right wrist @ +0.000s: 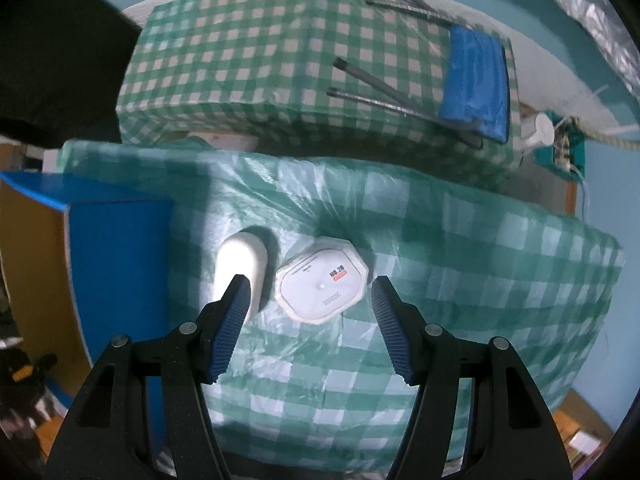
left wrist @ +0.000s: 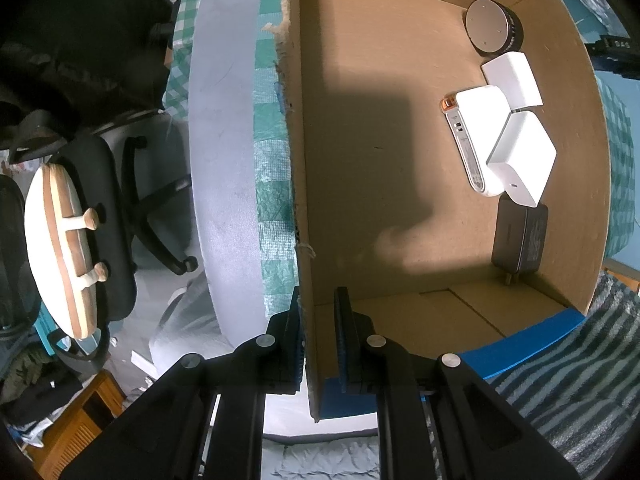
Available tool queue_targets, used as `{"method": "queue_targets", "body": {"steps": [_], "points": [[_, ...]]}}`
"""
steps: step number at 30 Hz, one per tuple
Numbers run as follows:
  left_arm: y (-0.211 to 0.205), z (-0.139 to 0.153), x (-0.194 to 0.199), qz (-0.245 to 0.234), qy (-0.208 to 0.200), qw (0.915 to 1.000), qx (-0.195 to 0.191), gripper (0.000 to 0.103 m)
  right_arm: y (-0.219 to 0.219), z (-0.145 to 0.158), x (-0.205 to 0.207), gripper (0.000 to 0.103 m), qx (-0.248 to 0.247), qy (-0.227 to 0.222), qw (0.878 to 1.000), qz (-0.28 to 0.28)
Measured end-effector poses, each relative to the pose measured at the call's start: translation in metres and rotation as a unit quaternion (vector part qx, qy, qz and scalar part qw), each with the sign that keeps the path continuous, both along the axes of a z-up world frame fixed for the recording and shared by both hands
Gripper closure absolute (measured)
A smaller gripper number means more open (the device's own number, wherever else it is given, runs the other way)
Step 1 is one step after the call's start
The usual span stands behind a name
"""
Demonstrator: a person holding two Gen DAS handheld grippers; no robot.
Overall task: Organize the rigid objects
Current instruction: 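Move the right gripper back to the white octagonal device, then grasp the white octagonal device with the right gripper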
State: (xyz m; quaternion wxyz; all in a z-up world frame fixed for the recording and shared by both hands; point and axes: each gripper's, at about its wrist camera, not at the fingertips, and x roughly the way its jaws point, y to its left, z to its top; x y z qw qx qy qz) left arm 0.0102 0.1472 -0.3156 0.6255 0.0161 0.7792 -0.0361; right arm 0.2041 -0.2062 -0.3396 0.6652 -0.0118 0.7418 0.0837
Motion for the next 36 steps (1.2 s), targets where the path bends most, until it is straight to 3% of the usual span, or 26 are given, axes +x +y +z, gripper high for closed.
{"method": "queue_targets", "body": {"steps": [8, 13, 26, 36], "points": [[0.001, -0.001, 0.002, 0.003, 0.001, 1.0000, 0.001, 0.091, -0.008, -0.027, 0.007, 0.039, -0.034, 0.004, 0.999, -0.033], [0.001, -0.002, 0.001, 0.005, 0.004, 1.0000, 0.001, 0.090, -0.011, -0.040, 0.007, 0.039, -0.031, 0.010, 0.998, -0.056], [-0.003, -0.002, 0.001, 0.001, 0.003, 1.0000, 0.002, 0.089, 0.009, -0.052, -0.028, 0.039, -0.035, 0.043, 0.998, 0.041], [-0.006, -0.003, 0.004, -0.006, 0.005, 1.0000, 0.003, 0.089, 0.005, -0.051, -0.025, 0.039, -0.018, 0.020, 1.000, -0.005]]}}
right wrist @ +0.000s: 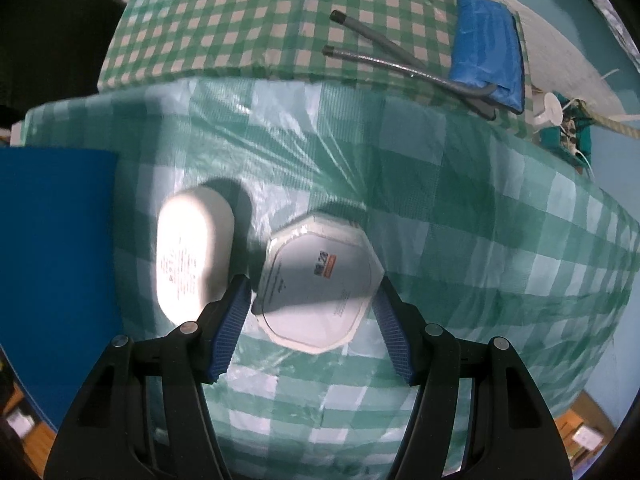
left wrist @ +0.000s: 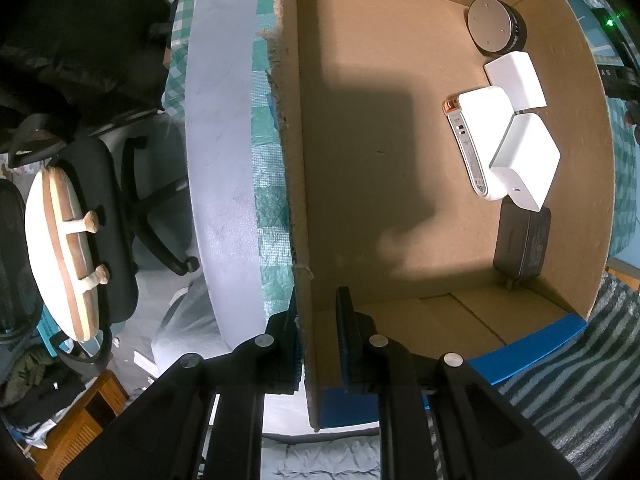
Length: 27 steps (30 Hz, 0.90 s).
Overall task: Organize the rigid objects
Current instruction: 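Grasp the white octagonal device with the right gripper, then carry the octagonal device into the box and release it with the right gripper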
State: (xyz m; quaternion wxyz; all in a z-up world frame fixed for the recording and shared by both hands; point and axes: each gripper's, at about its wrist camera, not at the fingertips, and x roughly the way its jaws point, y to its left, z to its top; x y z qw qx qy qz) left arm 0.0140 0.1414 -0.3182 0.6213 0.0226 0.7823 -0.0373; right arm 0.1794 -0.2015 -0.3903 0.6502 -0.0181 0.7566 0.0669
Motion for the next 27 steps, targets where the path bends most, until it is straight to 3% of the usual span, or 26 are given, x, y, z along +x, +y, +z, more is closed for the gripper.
{"method": "queue_targets", "body": {"steps": [5, 15, 27], "points": [[0.000, 0.000, 0.000, 0.000, 0.000, 1.0000, 0.000, 0.088, 0.000, -0.002, 0.003, 0.044, -0.011, -0.002, 1.000, -0.016], [-0.001, 0.000, 0.004, -0.001, -0.003, 1.0000, -0.003, 0.086, -0.004, 0.003, -0.017, 0.046, -0.013, 0.001, 1.000, 0.024], [-0.003, 0.002, 0.003, -0.005, -0.006, 1.0000, -0.003, 0.086, 0.005, 0.052, -0.036, 0.046, 0.013, -0.024, 0.997, 0.068]]}}
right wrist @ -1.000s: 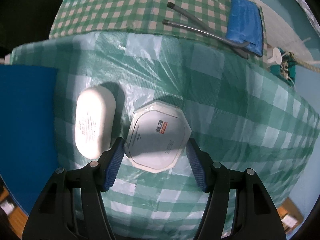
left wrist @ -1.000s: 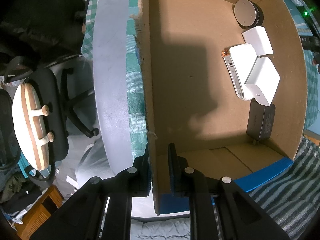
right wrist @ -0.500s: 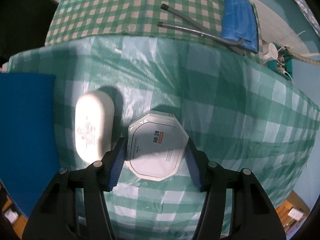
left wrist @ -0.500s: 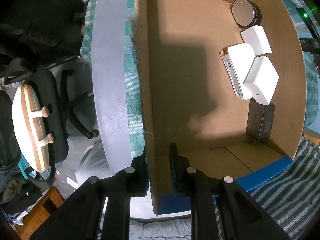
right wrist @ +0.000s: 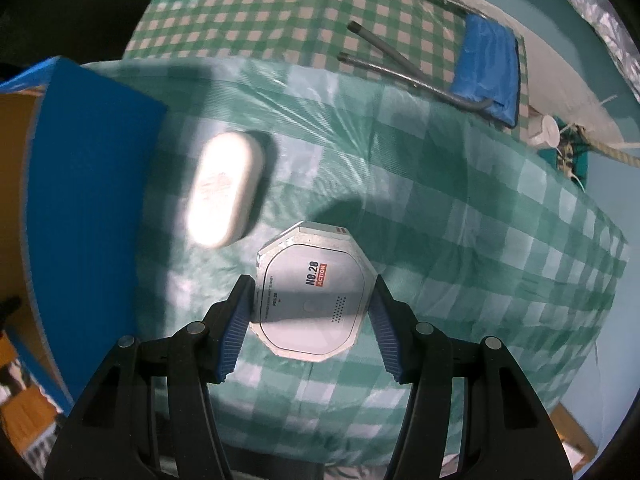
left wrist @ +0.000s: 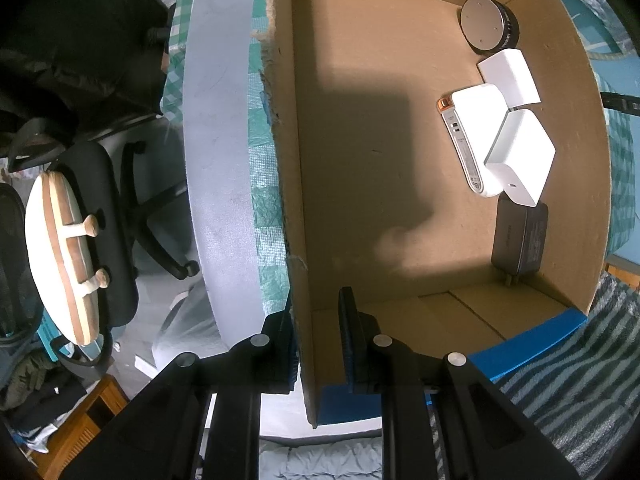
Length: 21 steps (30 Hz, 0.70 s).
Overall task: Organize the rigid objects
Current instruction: 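Carry the octagonal device into the box and release it with the right gripper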
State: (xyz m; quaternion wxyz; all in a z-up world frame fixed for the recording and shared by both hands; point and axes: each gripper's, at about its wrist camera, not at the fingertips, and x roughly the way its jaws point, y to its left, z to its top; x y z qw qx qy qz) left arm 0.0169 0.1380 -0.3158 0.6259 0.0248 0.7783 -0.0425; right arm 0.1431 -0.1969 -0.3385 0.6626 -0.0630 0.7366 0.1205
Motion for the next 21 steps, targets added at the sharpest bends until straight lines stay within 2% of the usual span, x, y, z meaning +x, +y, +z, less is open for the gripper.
{"method": "queue_targets", "body": {"steps": [15, 21], "points": [[0.002, 0.004, -0.006, 0.000, -0.006, 1.0000, 0.000, 0.086, 0.066, 0.083, -0.022, 0.046, 0.059, -0.044, 0.993, 0.089], [0.003, 0.004, -0.008, -0.002, -0.008, 1.0000, 0.001, 0.086, 0.097, 0.102, -0.033, 0.046, 0.078, -0.054, 0.987, 0.127]]}}
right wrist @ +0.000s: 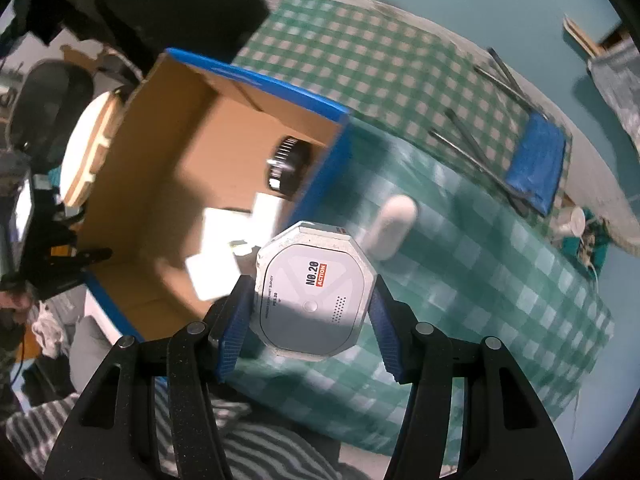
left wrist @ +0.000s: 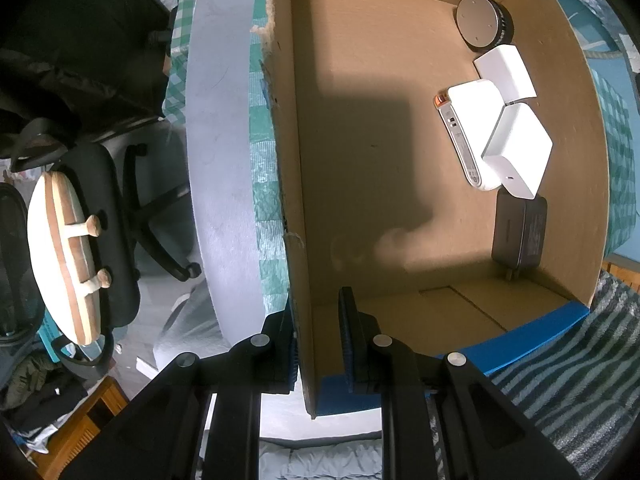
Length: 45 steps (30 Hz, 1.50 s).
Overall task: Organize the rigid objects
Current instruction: 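Carry the octagonal device into the box and release it with the right gripper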
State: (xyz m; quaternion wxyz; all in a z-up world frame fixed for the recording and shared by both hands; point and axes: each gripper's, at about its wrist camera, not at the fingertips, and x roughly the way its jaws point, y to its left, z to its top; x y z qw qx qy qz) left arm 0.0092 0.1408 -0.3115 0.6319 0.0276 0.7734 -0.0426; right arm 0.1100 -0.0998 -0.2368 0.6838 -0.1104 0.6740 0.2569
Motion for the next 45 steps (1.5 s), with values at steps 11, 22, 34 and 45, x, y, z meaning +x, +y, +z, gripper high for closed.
{"method": "queue_targets", "body": {"steps": [11, 22, 34, 45], "points": [[0.000, 0.001, -0.003, -0.002, -0.003, 1.0000, 0.002, 0.086, 0.054, -0.002, -0.021, 0.046, 0.017, 0.003, 0.998, 0.063], [-0.001, 0.001, -0.005, 0.000, -0.006, 1.0000, 0.002, 0.086, 0.073, -0.036, -0.026, 0.046, -0.026, 0.004, 0.996, 0.088], [-0.002, 0.001, -0.005, -0.001, -0.004, 1.0000, 0.004, 0.086, 0.071, -0.033, -0.022, 0.045, -0.011, -0.006, 0.998, 0.066], [-0.004, 0.001, -0.005, -0.002, -0.003, 1.0000, 0.006, 0.086, 0.051, -0.012, -0.003, 0.044, 0.010, -0.020, 0.999, 0.030]]}}
